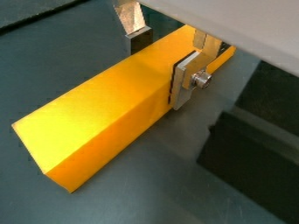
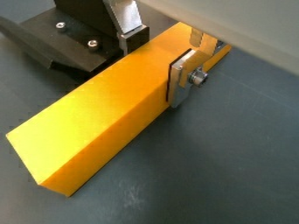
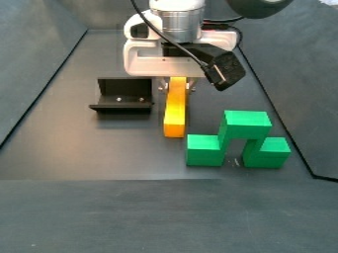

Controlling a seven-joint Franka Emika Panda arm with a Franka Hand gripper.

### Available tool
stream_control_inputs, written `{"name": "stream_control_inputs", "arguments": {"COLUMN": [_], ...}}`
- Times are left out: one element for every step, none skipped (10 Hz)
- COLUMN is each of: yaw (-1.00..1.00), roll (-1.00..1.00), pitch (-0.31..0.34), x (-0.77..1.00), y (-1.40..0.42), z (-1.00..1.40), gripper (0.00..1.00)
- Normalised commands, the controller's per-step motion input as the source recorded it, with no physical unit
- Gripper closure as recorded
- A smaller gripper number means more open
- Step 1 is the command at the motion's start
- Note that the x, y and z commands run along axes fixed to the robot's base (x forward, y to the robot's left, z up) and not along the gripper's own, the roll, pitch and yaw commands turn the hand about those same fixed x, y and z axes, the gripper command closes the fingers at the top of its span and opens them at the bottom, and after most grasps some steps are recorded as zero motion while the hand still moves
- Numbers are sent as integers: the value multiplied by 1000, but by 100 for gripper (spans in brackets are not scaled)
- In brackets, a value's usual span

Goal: Pick up the yellow object. Move up. Move to above the board. Insert the yellow object.
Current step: Pick up the yellow object.

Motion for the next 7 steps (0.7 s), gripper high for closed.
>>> {"name": "stream_control_inputs", "arguments": {"yaw": [0,0,0,0,0,0,0], "roll": [0,0,0,0,0,0,0], "pitch": [0,0,0,0,0,0,0], "x": [0,0,0,0,0,0,0], "y": [0,0,0,0,0,0,0], "z": [0,0,0,0,0,0,0], "gripper": [100,100,100,100,100,100,100]}}
